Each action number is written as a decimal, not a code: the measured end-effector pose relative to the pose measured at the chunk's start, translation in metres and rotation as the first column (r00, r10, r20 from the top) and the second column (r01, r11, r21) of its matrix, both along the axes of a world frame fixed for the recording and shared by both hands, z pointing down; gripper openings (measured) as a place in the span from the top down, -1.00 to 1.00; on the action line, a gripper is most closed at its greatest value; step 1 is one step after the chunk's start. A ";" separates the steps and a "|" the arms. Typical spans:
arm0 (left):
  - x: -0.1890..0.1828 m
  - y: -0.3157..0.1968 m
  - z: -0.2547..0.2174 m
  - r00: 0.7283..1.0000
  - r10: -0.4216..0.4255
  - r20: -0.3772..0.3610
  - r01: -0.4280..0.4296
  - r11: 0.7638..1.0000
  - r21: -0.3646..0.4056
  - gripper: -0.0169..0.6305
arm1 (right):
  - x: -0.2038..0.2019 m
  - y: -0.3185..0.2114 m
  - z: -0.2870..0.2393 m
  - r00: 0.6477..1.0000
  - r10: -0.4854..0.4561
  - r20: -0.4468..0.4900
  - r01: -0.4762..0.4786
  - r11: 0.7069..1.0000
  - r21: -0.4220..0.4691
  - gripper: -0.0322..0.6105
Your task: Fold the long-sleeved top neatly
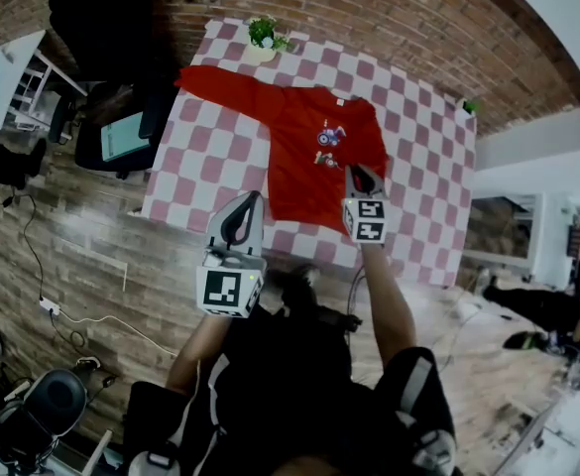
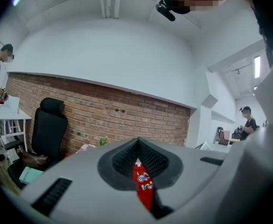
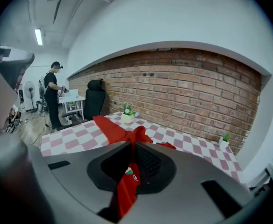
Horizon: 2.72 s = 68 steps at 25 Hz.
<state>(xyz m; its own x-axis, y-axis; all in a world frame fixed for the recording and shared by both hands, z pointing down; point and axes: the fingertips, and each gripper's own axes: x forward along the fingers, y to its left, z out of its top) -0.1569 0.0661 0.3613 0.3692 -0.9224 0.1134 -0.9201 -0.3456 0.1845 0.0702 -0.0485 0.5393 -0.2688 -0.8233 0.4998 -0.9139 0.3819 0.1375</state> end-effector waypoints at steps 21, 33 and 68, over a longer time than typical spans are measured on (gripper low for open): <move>-0.047 -0.011 0.041 1.000 0.004 -0.026 -0.006 0.997 -0.076 0.93 | -0.115 0.084 0.160 0.992 -0.083 -0.093 0.064 0.979 -0.193 0.81; -0.055 -0.014 0.049 0.999 0.029 -0.034 -0.032 0.995 -0.092 0.93 | -0.132 0.110 0.185 0.989 -0.106 -0.103 0.071 0.952 -0.297 0.80; -0.061 -0.005 0.022 0.996 0.089 0.018 -0.089 0.996 -0.021 0.93 | -0.154 0.103 -0.095 0.952 -0.036 0.303 -0.002 0.992 0.123 0.88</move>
